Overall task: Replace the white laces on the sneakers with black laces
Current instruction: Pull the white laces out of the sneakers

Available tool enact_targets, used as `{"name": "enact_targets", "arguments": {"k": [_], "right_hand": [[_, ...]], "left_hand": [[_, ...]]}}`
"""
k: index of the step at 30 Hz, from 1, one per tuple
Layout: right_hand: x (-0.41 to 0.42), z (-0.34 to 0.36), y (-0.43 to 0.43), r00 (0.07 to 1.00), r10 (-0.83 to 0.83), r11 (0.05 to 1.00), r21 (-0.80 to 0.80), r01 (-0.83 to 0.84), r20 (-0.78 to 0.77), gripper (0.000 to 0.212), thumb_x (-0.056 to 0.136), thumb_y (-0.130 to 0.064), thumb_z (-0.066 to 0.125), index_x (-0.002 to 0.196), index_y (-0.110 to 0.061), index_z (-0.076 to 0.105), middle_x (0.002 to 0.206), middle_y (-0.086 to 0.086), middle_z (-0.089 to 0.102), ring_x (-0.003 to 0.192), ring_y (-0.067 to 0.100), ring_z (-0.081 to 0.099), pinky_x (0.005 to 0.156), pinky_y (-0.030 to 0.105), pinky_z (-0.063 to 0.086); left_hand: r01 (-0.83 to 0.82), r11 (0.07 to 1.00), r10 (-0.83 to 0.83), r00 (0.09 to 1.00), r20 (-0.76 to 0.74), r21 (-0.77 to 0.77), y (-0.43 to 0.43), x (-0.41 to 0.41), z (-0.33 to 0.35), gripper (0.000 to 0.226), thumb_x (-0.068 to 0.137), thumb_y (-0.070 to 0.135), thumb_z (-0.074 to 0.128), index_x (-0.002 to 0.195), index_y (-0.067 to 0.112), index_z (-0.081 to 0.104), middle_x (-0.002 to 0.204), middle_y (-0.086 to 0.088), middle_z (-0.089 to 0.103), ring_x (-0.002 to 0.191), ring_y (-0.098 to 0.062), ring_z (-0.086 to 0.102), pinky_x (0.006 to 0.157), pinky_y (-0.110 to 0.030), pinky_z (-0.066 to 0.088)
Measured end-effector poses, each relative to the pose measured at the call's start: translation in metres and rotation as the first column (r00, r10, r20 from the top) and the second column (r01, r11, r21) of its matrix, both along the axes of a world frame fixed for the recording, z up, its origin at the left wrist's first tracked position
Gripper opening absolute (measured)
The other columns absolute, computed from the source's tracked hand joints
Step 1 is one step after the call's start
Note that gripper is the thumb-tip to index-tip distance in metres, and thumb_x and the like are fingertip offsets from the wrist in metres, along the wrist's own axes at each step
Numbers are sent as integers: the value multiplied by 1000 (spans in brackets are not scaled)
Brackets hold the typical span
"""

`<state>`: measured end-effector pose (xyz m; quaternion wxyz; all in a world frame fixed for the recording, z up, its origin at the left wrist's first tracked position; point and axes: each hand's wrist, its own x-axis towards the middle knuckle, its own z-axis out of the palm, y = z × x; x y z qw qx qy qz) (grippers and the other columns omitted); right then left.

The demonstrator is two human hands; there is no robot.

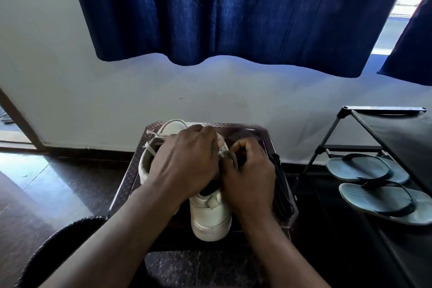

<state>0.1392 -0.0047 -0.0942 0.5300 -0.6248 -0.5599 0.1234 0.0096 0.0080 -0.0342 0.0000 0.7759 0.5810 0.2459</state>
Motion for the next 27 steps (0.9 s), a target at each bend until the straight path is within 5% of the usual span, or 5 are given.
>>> {"name": "enact_targets", "arguments": {"k": [4, 11, 15, 18, 27], "right_hand": [[0, 2, 0, 1000, 4, 1000, -19, -4, -6, 17, 81, -30, 73, 83, -27, 57, 86, -12, 64, 75, 6, 58, 64, 30, 43], [1, 3, 0, 1000, 7, 999, -41, -7, -3, 15, 77, -22, 69, 85, -27, 58, 88, -12, 63, 76, 9, 59, 65, 33, 46], [1, 3, 0, 1000, 5, 999, -46, -5, -8, 14, 78, -23, 70, 85, -26, 58, 88, -11, 64, 76, 8, 58, 64, 30, 42], [1, 2, 0, 1000, 12, 999, -44, -13, -11, 14, 78, -23, 70, 84, -27, 58, 87, -11, 64, 75, 7, 59, 61, 24, 40], [-2, 4, -3, 997, -27, 1000, -6, 26, -69, 14, 78, -35, 55, 91, -30, 58, 86, -10, 65, 76, 10, 61, 63, 31, 46]], "left_hand": [[-37, 995, 23, 989, -149, -90, -1, 2, 5, 21, 95, 36, 55, 102, 24, 70, 102, 0, 58, 90, -29, 67, 73, -39, 52], [-20, 978, 89, 939, 331, -205, 10, -5, -2, 10, 100, 21, 59, 96, 27, 66, 103, 12, 71, 96, -17, 66, 82, -38, 53], [-32, 972, 117, 925, 362, -232, 11, -5, -3, 15, 99, 17, 58, 88, 27, 61, 89, 9, 68, 87, -10, 62, 73, -30, 50], [-32, 973, 126, 904, 408, -230, 14, -7, -5, 17, 98, 16, 57, 86, 27, 62, 92, 11, 70, 90, -13, 65, 80, -43, 54], [-103, 994, 107, 979, 171, -33, -2, -9, 1, 8, 88, 24, 50, 90, 23, 58, 78, -4, 66, 81, -33, 63, 68, -44, 56]]}}
